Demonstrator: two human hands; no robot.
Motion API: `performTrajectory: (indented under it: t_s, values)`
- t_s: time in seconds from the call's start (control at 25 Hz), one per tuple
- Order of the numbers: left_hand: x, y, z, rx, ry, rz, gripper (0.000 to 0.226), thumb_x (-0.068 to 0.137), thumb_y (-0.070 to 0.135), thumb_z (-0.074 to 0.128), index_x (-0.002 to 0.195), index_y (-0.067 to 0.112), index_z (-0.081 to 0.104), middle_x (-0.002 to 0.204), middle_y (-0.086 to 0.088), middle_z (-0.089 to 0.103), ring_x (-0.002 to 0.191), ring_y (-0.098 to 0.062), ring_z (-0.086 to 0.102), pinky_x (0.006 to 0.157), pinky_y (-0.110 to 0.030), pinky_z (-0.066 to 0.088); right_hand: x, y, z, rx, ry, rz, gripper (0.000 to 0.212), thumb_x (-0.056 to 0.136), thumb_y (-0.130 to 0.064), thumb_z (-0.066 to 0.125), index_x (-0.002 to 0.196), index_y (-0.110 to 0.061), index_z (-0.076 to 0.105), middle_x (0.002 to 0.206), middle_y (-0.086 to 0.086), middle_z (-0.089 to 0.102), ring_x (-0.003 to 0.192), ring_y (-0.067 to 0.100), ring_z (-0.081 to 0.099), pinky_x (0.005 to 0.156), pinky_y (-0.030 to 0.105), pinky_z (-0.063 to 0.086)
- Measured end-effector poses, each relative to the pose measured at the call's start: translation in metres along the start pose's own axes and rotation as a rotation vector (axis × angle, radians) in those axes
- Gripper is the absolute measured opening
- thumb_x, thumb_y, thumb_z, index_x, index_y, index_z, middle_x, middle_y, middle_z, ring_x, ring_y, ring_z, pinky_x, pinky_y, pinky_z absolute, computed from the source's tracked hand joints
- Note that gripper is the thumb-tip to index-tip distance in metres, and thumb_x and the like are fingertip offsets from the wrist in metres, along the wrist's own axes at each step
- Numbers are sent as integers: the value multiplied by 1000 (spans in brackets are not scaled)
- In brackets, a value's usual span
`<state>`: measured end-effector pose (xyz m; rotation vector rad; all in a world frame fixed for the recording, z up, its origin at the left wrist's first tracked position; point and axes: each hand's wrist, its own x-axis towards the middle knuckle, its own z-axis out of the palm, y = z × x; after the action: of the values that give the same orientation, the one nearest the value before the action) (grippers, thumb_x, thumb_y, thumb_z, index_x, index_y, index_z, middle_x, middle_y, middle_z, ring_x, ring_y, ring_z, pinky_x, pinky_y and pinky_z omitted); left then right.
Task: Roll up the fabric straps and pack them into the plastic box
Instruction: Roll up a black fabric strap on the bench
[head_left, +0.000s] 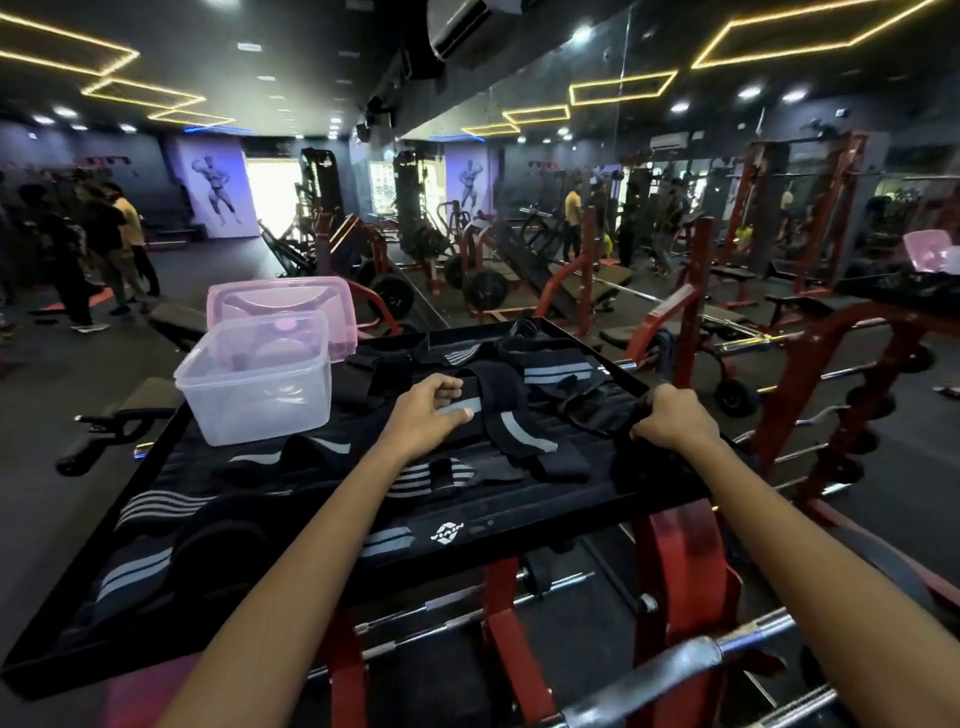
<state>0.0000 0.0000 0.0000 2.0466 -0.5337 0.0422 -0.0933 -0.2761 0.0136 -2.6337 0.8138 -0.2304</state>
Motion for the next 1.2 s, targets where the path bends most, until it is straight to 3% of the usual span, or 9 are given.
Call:
performTrajectory:
  t_s: [0.16,0.52,0.76,1.0,1.2]
  values:
    - [15,1,2,6,37,-4,43,83,13,71,124,10,58,121,-5,62,115,-16,57,91,-19,40,18,-17,-18,-103,141,-58,37,83,-27,64,114,-7,57,117,17,60,108,37,59,80,37,47]
    - [44,-9,0,-4,131,-34,39,84,12,71,121,12,58,122,-5,64,115,-15,58,104,-29,43,52,-114,-5,-160,260,-574,24,80,-12,61,104,-8,63,105,11,63,98,35,61,65,33,40]
    - [54,-14,-8,8,202,-75,41,84,10,70,123,9,57,121,-5,63,112,-14,58,88,-15,40,69,-143,7,-275,304,-777,24,81,-7,61,105,-11,61,113,8,57,112,31,52,83,41,42]
    - [55,-34,-1,183,168,-92,40,84,15,70,122,11,59,120,-5,64,113,-16,59,99,-23,43,83,-163,-2,-360,456,-814,29,83,0,60,108,-12,59,118,9,53,117,32,45,92,44,38]
    - [60,-35,-9,163,155,-68,40,84,15,70,122,12,58,120,-3,63,111,-12,58,91,-20,43,84,-186,-28,-268,591,-828,40,83,3,57,121,-13,57,124,14,50,120,36,42,94,47,36]
